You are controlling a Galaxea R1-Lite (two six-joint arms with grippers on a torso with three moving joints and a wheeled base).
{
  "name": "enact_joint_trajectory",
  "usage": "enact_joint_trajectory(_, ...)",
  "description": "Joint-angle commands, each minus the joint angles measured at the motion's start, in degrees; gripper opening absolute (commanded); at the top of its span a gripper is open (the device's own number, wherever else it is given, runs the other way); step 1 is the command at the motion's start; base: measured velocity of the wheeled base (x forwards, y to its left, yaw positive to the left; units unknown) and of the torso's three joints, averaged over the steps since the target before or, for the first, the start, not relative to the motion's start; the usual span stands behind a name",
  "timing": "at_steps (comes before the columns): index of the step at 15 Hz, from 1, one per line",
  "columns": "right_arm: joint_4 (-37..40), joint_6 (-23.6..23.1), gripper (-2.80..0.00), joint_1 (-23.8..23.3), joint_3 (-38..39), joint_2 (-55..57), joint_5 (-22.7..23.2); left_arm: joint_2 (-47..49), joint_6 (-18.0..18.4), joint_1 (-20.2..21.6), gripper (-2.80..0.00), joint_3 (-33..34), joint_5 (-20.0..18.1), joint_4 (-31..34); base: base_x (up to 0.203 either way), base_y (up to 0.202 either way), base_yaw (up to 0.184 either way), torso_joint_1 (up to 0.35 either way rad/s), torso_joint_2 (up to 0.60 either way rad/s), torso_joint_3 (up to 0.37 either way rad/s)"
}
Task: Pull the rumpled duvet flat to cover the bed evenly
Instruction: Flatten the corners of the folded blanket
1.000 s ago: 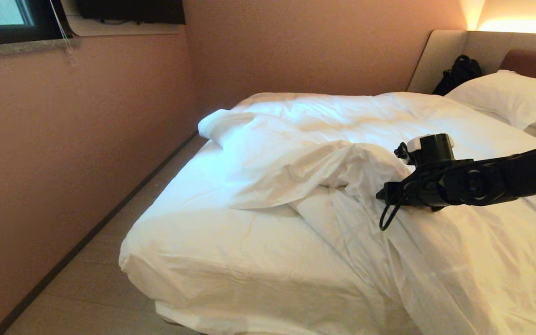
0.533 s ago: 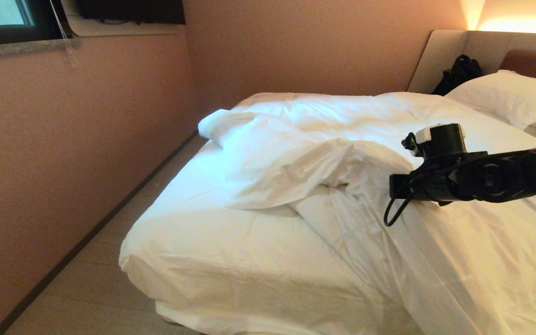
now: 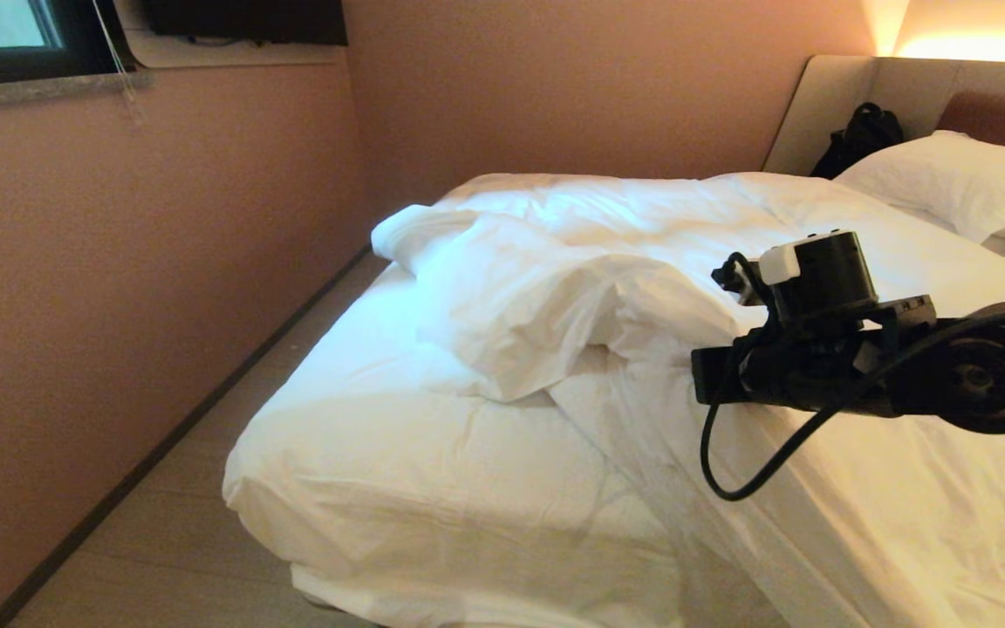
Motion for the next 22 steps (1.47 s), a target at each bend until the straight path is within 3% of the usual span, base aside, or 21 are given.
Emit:
enact_joint_trajectory(1, -0.1, 1.0, -2.8, 6.9, 2.4, -3.4, -0.1, 0.0, 0.0, 0.0, -2.8, 0.0, 0.0, 0.0, 0.0, 0.0, 0.0, 0.0, 0.0, 0.0)
enact_joint_trajectory(9, -0.6, 1.7, -2.8, 23.1, 18.1, -12.4, 0.3, 0.0, 0.0, 0.0, -2.8, 0.0, 0.0, 0.0, 0.0, 0.0, 0.0, 0.0, 0.0, 0.0)
enact_joint_trajectory(11, -0.7, 2.0, -2.8, 23.6, 18.5, -12.3, 0.9, 0.0, 0.0, 0.0, -2.8, 0.0, 0.0, 0.0, 0.0, 0.0, 0.0, 0.0, 0.0, 0.0)
enact_joint_trajectory(14, -0.8, 4.4, -2.8, 26.4, 20.5, -12.1, 5.1, 0.0, 0.0, 0.0, -2.8, 0.0, 0.0, 0.0, 0.0, 0.0, 0.0, 0.0, 0.0, 0.0)
enact_joint_trajectory(18, -1.0, 4.1, -2.8, 28.0, 24.9, -11.8, 9.3, 0.0, 0.0, 0.0, -2.8, 0.0, 0.0, 0.0, 0.0, 0.0, 0.0, 0.0, 0.0, 0.0)
enact_joint_trajectory(22, -2.3, 4.0, -2.8, 28.3, 26.7, -9.6, 10.3, 0.0, 0.0, 0.0, -2.8, 0.0, 0.0, 0.0, 0.0, 0.0, 0.0, 0.0, 0.0, 0.0)
